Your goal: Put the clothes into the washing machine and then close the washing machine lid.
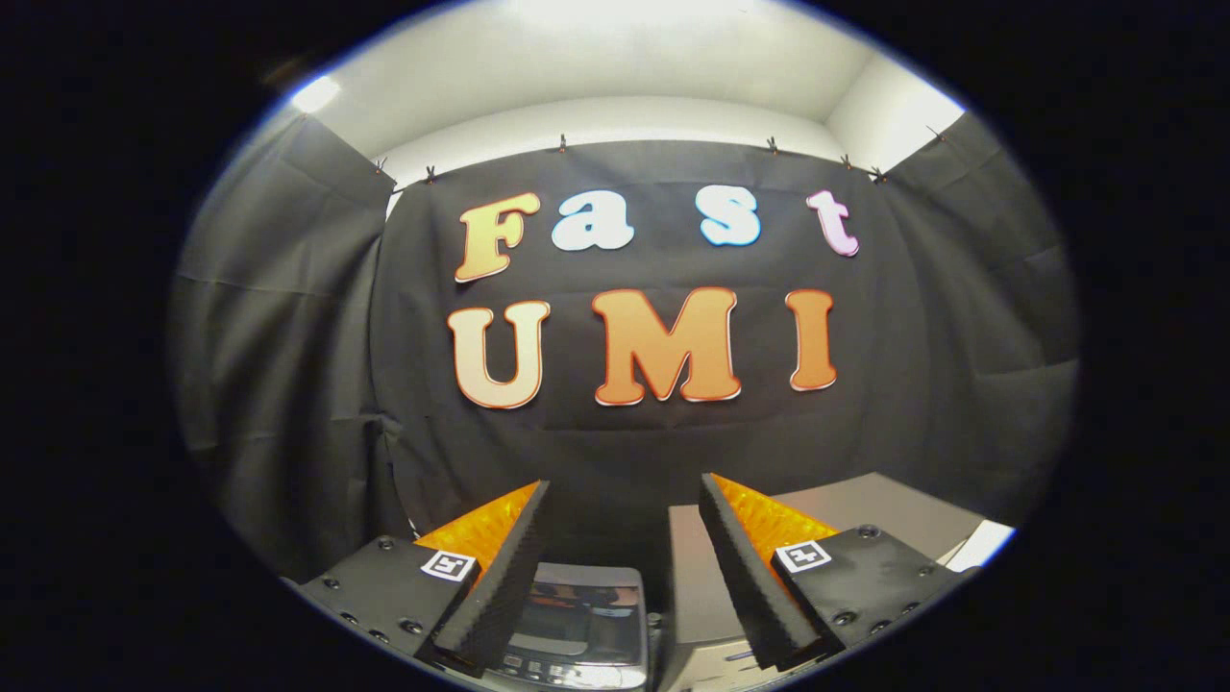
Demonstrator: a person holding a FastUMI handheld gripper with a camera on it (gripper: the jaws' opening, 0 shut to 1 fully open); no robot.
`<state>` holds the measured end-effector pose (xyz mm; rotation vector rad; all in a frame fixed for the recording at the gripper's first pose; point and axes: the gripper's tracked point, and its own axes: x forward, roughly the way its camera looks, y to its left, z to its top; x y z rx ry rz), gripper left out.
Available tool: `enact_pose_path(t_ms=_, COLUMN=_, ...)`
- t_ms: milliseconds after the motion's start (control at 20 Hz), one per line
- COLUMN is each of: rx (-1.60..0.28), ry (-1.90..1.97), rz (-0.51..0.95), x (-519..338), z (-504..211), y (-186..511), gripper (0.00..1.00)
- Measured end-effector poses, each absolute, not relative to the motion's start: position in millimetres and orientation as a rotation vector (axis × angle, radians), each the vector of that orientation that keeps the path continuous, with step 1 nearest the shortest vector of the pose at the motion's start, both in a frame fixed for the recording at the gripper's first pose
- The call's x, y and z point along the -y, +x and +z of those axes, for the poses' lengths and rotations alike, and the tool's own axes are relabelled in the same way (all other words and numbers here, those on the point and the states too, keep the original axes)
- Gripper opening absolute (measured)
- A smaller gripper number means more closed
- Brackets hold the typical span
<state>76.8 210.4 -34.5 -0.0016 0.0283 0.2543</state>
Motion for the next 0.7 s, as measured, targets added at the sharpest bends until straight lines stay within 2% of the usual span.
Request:
enact_pose_path(t_ms=500, rx=-0.008, ry=-0.04, rz=0.237, x=-68, z=17, y=-13, gripper=0.98)
enact_pose_path(t_ms=700, rx=-0.005, ry=0.012, rz=0.233, x=-20, z=18, y=-37, gripper=0.98)
